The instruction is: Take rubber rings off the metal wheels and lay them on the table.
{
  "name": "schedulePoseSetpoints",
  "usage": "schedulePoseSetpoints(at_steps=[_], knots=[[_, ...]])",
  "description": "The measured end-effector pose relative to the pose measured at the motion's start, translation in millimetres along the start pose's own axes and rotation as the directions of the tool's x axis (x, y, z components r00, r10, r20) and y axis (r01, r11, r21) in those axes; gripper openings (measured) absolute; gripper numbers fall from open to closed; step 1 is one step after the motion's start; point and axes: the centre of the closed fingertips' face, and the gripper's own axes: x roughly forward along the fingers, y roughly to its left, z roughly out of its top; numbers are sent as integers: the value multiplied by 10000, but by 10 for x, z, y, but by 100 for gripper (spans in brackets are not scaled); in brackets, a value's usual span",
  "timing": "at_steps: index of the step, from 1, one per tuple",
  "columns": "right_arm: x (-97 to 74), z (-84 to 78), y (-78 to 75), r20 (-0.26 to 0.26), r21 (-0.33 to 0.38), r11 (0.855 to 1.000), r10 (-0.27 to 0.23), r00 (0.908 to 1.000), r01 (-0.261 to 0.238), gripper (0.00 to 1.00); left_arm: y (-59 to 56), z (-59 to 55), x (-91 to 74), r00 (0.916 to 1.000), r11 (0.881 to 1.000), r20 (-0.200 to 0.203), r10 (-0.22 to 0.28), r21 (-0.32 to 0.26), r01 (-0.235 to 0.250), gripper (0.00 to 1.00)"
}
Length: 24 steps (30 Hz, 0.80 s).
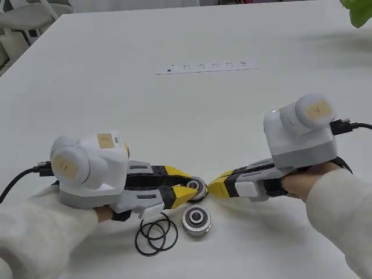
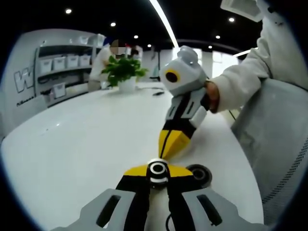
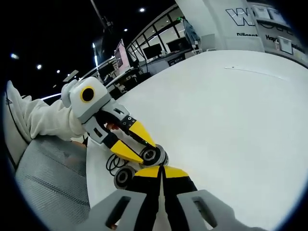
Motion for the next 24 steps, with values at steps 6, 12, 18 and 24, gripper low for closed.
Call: schedulePoseSetpoints(at_steps=[6,12,18,24], knots=[[-16,42,4,146,235,9997,31,9999,-34,0,6,-9,0,10000,10000,-15,-3,6,3,13],[-18,61,22,227,461,9989,53,9997,-64,0,2,-10,6,10000,10000,-59,20,32,-20,13],[-12,76,31,180,461,9989,13,9998,-21,0,6,-13,10,10000,10000,-89,34,67,-33,13],[-15,84,54,122,455,9990,6,9999,-11,0,-3,-11,15,9999,10000,-99,26,64,-26,13]])
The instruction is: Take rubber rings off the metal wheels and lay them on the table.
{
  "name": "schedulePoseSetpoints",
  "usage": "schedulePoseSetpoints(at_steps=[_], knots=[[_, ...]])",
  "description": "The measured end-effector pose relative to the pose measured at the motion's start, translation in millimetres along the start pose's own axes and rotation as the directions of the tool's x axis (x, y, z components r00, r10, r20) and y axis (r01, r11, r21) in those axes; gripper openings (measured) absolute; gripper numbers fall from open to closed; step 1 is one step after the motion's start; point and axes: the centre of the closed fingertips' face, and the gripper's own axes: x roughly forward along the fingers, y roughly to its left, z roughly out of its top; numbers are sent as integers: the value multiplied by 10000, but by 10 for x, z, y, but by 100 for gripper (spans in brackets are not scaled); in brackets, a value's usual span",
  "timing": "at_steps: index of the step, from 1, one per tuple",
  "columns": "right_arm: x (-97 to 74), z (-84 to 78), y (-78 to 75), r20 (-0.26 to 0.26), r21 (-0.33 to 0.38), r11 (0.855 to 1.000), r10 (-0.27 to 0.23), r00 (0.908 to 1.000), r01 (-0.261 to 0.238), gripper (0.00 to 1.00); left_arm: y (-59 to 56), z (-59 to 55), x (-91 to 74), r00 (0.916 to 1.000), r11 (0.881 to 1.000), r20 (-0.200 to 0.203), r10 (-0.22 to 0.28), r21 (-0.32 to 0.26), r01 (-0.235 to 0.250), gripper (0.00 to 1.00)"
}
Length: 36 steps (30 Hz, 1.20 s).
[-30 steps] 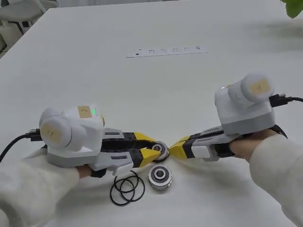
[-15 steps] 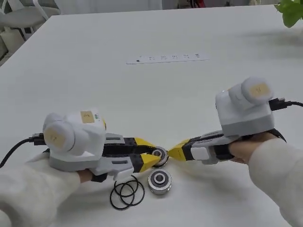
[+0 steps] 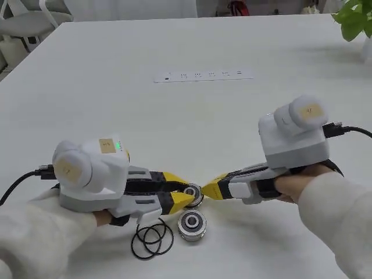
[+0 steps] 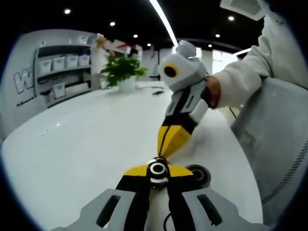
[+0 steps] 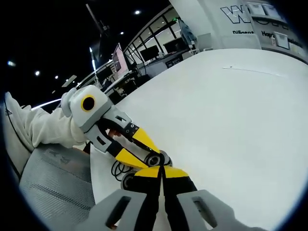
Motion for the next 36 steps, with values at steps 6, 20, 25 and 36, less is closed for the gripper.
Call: schedulePoseSetpoints(at_steps=[6,20,25,36], knots=[[3,-4,34,-108,-140,9999,-5,9999,4,0,-10,2,5,10000,10000,9,-35,3,35,14],[-6,-3,75,-140,-215,9998,27,9999,-30,0,-50,22,12,10000,10000,22,-30,38,29,14],[-9,5,88,-120,-200,9998,65,9999,-67,0,-35,16,11,10000,10000,28,-33,27,33,14],[-9,31,103,-87,-265,9995,151,9998,-153,0,-16,5,10,10000,10000,72,-45,5,45,14]])
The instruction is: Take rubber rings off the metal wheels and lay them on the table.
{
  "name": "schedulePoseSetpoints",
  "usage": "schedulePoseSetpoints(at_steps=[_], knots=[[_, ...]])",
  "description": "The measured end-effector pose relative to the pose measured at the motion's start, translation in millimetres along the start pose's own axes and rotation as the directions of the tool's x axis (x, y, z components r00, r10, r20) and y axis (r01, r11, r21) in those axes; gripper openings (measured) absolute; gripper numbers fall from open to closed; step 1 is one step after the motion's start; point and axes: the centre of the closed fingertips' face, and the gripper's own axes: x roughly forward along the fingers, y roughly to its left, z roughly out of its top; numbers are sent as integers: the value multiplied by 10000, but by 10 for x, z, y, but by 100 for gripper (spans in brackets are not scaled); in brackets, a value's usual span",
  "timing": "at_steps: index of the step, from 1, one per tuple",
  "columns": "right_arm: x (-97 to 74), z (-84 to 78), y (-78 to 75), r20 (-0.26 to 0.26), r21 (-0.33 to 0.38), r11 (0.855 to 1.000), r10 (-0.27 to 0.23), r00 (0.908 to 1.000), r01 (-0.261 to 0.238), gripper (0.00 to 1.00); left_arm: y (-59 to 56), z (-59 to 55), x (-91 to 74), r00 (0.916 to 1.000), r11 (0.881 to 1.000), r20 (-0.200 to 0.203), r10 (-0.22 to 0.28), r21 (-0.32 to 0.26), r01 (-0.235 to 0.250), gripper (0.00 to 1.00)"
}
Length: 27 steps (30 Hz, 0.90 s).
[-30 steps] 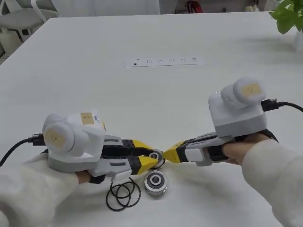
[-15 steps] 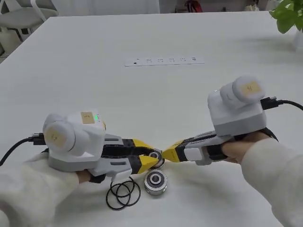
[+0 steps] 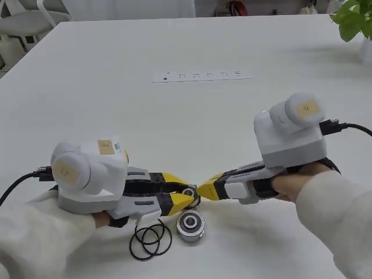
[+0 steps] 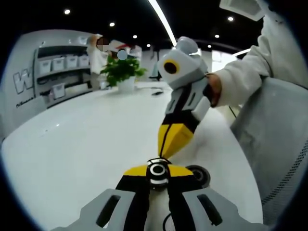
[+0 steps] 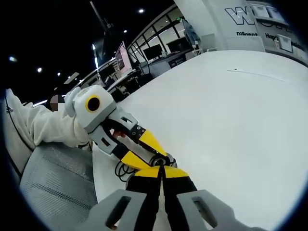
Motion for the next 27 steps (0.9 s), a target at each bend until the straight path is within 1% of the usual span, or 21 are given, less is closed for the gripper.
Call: schedulePoseSetpoints(at_steps=[16,22,25,27], knots=[[10,37,10,-11,-255,9997,37,10000,-37,0,4,0,-1,10000,10000,44,-6,2,6,14],[15,61,36,67,-300,9994,146,9999,-144,0,5,1,-3,10000,10000,57,3,2,-3,14],[16,80,63,129,-303,9992,280,9995,-276,0,4,1,-3,10000,10000,59,7,-2,-6,14],[13,83,62,147,-360,9991,247,9996,-242,0,4,1,-4,10000,10000,63,7,-6,-7,14]])
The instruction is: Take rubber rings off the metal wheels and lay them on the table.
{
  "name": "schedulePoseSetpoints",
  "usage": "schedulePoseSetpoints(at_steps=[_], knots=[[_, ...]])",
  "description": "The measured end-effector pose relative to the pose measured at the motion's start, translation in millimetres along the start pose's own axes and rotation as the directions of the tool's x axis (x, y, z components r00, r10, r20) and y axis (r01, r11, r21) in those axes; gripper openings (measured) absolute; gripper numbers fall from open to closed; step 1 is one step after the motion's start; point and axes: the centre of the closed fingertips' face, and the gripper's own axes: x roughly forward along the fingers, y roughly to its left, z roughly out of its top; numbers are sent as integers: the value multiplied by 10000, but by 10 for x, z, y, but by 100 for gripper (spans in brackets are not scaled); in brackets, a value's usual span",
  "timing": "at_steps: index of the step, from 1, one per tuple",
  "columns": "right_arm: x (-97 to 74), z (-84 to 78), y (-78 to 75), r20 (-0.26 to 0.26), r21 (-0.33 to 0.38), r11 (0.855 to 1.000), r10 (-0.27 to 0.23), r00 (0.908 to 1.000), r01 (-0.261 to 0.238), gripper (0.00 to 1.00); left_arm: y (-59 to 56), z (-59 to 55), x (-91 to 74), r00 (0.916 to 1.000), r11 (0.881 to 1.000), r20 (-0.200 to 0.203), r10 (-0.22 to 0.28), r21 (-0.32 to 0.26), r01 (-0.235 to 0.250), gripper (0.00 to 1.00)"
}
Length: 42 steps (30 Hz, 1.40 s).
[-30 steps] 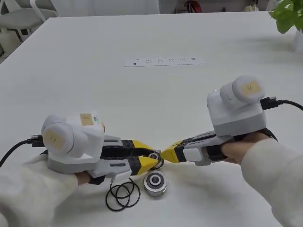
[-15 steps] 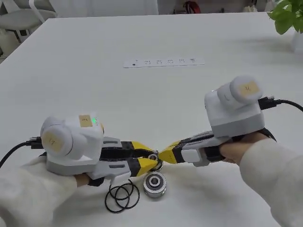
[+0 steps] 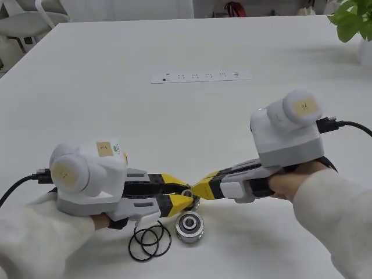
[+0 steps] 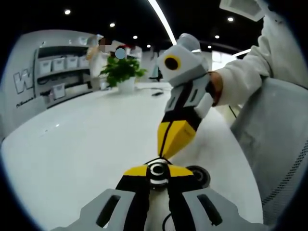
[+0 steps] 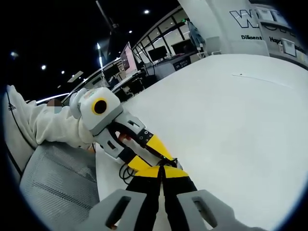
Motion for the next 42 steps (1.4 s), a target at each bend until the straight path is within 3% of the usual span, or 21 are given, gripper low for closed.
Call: schedulePoseSetpoints(at_steps=[18,27,42], knots=[[-11,-5,-11,61,206,9997,-108,9999,107,0,-1,10,11,9998,9999,-92,163,-44,-164,14],[-39,-4,-42,121,392,9988,-286,9995,281,0,8,6,8,9983,9997,-563,173,197,-162,14],[-80,36,-91,321,532,9978,-421,9986,404,0,39,-25,-55,9974,9995,-685,243,225,-228,10]])
